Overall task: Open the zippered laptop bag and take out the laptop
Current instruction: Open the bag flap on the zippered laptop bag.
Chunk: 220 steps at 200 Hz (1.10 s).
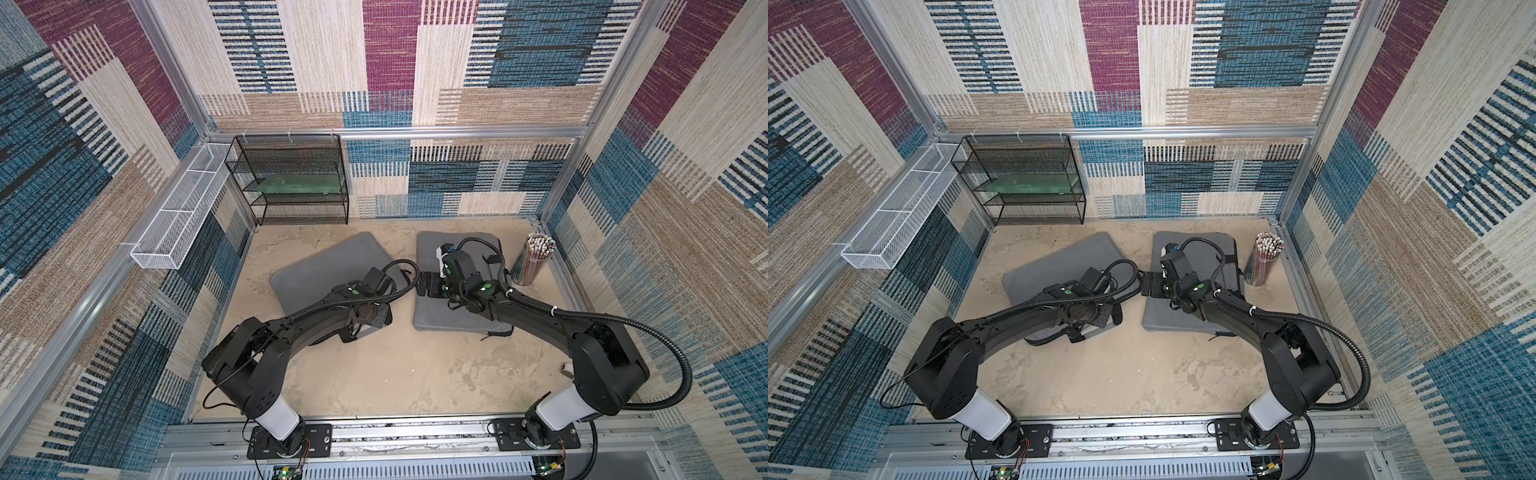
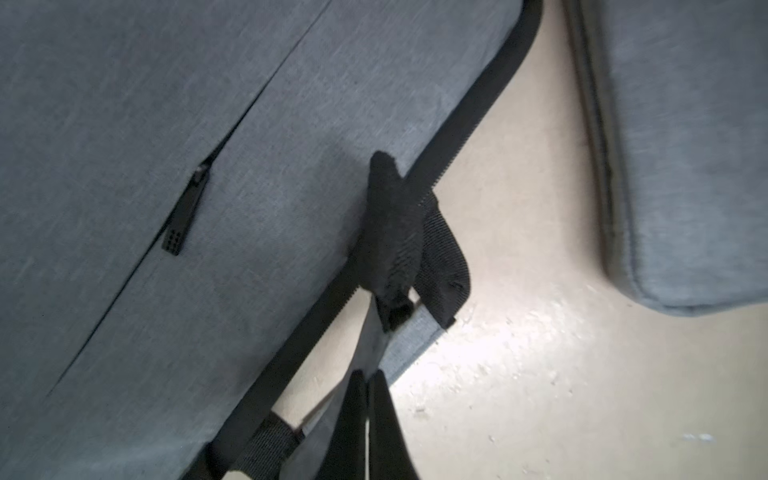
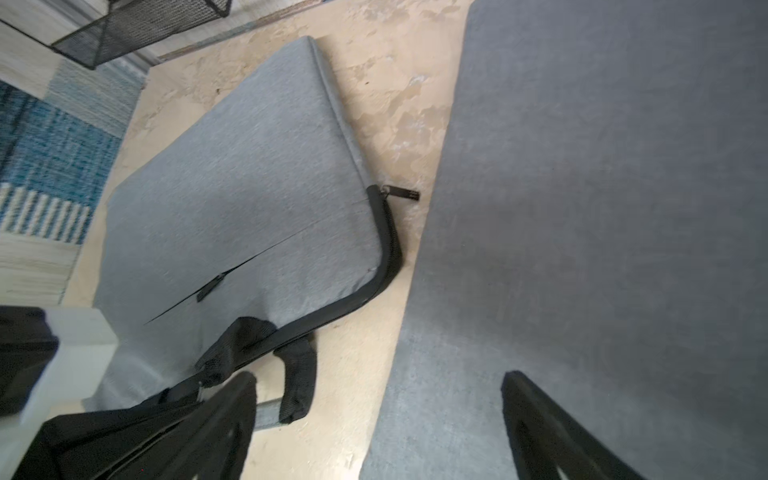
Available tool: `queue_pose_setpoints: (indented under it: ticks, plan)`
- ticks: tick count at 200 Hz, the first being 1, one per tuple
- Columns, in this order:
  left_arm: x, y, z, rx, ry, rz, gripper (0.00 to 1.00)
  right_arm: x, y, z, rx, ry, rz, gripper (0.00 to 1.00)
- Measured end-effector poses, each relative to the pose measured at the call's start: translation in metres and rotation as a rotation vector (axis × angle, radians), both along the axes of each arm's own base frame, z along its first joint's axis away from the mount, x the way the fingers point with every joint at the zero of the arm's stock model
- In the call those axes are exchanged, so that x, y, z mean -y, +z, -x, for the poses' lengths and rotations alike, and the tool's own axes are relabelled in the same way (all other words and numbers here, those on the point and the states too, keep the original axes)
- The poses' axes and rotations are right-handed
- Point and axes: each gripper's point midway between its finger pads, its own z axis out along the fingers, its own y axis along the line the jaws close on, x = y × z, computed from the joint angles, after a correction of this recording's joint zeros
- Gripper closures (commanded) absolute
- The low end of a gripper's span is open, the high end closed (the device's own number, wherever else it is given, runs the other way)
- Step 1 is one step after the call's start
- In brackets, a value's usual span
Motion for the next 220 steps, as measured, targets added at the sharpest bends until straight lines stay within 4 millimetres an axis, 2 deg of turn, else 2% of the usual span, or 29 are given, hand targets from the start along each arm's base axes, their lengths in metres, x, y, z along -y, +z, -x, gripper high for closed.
queue_pose_setpoints:
  ticks: [31, 91, 138, 173, 192, 220]
  plan:
    - [0.007, 0.012, 0.002, -0.002, -0.016, 0.062, 1.00, -0.028, -0.005, 0.015, -0.047, 0.102, -0.153, 0.00]
    - [0.000, 0.019, 0.003, 0.010, 0.012, 0.150, 1.00, -0.089, -0.018, 0.030, -0.165, 0.248, -0.348, 0.25]
    - [-0.008, 0.017, 0.009, 0.026, 0.043, 0.194, 1.00, -0.132, -0.015, 0.035, -0.198, 0.349, -0.408, 0.36]
    - [-0.011, 0.018, 0.011, 0.049, 0.055, 0.217, 1.00, -0.149, -0.030, 0.042, -0.266, 0.383, -0.432, 0.42]
    - [-0.012, 0.020, 0.011, 0.064, 0.059, 0.229, 1.00, -0.153, -0.036, 0.045, -0.297, 0.394, -0.453, 0.52]
    - [-0.014, 0.019, 0.011, 0.075, 0.070, 0.243, 1.00, -0.159, -0.035, 0.048, -0.317, 0.417, -0.492, 0.79]
